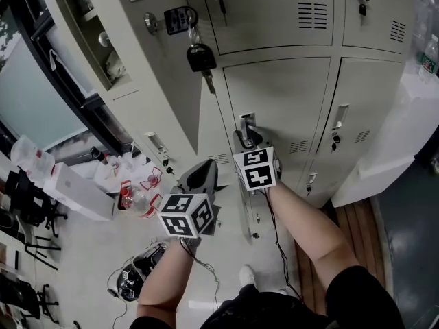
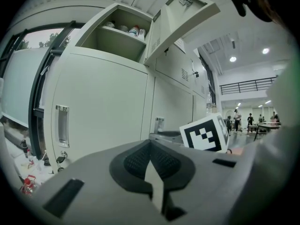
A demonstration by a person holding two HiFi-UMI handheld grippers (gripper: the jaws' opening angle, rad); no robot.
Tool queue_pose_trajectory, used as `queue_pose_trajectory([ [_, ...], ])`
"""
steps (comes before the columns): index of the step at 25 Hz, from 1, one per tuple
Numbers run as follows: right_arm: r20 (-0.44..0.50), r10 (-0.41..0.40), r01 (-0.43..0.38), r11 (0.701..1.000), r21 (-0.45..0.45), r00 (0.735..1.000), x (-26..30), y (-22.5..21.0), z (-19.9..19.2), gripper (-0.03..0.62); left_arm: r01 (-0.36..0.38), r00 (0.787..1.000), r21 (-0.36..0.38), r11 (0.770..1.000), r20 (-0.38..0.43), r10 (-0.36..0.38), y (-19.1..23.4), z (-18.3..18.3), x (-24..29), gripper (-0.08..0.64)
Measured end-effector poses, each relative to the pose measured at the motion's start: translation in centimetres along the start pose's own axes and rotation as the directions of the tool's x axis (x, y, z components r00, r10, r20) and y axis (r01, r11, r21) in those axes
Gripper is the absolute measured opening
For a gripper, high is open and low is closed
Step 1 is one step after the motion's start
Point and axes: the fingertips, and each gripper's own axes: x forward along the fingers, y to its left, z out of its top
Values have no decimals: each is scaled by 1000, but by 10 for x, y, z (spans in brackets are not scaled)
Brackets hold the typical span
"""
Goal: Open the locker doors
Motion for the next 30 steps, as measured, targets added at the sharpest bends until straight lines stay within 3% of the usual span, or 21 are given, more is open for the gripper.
queue_pose_trajectory([
  [12, -9, -11, 11, 1000, -8, 1000, -14, 1, -4, 100, -2, 1000, -1, 1000, 16, 2, -9, 5, -11, -2],
  [30, -5, 115, -116, 993, -19, 993, -84, 13, -13, 104, 35, 999, -14, 999, 41, -34, -63, 2, -31, -2],
])
